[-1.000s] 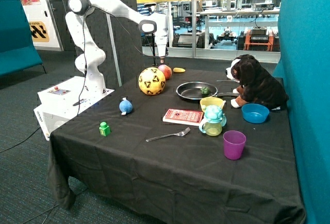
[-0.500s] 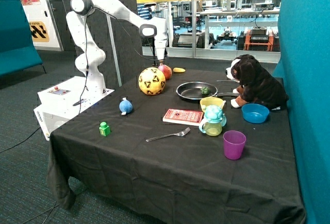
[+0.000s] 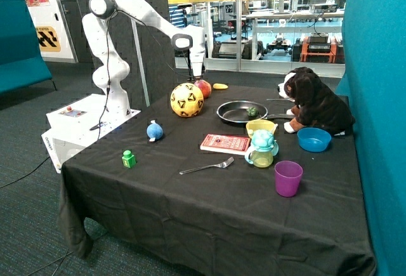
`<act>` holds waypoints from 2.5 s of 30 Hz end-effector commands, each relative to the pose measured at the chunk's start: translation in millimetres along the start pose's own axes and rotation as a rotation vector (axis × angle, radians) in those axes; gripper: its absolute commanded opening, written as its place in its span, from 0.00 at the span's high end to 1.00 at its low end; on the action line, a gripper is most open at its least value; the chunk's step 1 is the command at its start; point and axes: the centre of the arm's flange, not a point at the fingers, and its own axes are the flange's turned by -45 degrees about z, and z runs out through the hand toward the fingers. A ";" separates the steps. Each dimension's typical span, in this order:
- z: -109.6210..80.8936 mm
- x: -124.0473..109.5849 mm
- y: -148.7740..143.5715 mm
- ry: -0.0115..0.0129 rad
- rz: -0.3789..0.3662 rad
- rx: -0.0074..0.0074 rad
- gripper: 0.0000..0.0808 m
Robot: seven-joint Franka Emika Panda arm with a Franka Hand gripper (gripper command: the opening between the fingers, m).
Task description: Sort the balls from left to right in order of size
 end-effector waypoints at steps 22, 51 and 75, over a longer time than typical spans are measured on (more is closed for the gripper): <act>31.5 13.4 -22.5 0.0002 -0.056 -0.0007 0.00; 39.2 18.1 -6.3 0.0002 -0.042 -0.0007 1.00; 36.1 15.2 6.9 0.0002 -0.040 -0.0007 1.00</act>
